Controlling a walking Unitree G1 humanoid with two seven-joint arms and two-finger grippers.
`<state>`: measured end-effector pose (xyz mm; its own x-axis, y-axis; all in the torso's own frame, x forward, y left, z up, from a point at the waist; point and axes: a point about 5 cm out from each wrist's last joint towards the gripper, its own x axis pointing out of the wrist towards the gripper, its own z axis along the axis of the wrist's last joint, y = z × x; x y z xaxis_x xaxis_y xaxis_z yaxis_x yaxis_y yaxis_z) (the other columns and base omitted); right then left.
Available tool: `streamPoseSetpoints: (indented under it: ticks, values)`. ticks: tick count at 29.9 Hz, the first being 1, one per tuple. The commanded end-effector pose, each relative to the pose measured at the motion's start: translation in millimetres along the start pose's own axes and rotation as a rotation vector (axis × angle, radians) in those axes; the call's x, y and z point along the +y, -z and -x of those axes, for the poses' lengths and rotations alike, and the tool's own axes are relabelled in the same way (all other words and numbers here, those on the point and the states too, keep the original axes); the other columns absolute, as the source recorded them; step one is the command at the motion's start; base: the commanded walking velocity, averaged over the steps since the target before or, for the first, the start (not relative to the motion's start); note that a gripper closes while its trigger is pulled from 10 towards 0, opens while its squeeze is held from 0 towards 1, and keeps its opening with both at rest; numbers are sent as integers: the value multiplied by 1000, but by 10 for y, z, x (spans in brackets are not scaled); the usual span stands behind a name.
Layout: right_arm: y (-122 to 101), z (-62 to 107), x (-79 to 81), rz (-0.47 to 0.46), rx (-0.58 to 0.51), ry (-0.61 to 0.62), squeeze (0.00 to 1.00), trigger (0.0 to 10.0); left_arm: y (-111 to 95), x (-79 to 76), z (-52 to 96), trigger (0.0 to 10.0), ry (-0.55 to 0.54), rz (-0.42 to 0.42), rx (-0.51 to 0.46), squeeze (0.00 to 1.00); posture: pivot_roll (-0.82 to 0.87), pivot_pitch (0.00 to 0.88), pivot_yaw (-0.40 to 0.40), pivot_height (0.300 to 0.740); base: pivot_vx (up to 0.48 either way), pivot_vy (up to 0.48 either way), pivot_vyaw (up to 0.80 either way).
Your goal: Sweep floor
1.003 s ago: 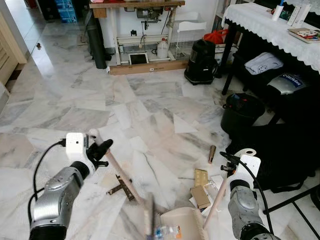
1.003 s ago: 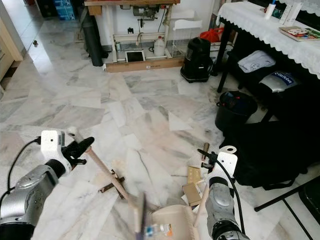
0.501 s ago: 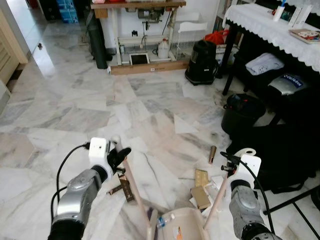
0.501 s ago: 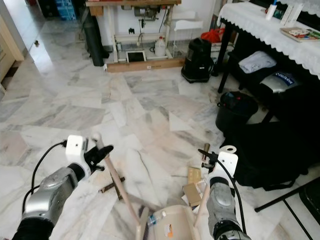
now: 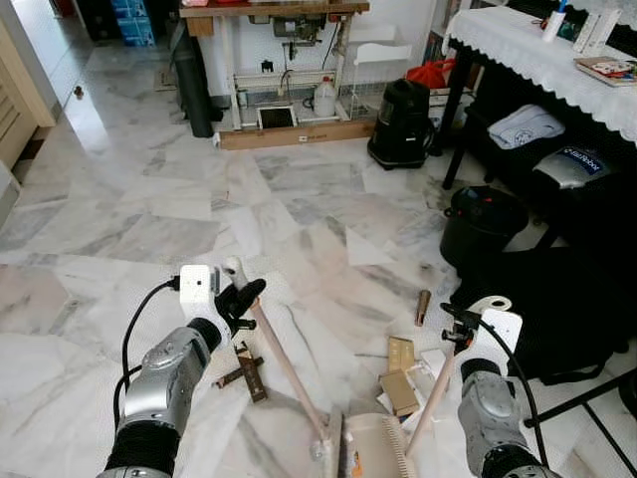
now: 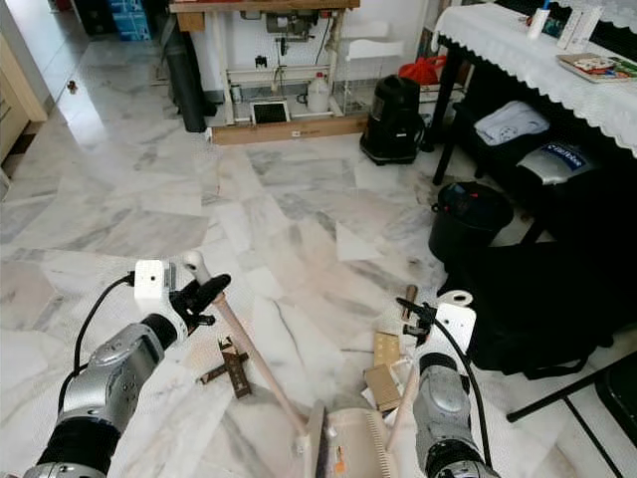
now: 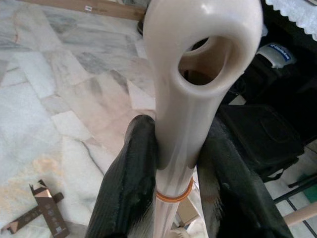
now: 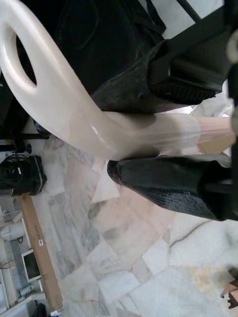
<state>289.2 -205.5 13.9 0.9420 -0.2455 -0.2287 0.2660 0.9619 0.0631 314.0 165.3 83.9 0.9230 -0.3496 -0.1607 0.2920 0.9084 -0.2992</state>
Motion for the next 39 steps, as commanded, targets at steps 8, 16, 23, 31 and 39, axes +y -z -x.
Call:
streamPoseSetpoints:
  ticks: [8, 16, 23, 31, 39]
  values:
    - [120, 50, 48, -36, 61, -11, 0, 10000, -112, 19, 13, 10000, -8, 27, -85, 0, 4, 0, -2, 740, 0, 0, 0]
    - [135, 58, 28, -32, 67, -9, 0, 10000, -253, 78, 140, 10000, -49, -83, -134, 0, 11, 0, -4, 740, 0, 0, 0]
    - [130, 52, 41, -32, 69, -14, 0, 10000, -275, 225, 312, 10000, -106, -182, -126, 0, 19, 0, -5, 740, 0, 0, 0]
    - [137, 58, 47, -33, 70, -16, 0, 10000, -183, 157, 286, 10000, -75, -214, -78, 0, 13, 0, -4, 740, 0, 0, 0]
    - [119, 47, 25, -30, 65, -12, 0, 10000, 3, 89, 273, 10000, -28, -213, 11, 0, 10, 0, -5, 740, 0, 0, 0]
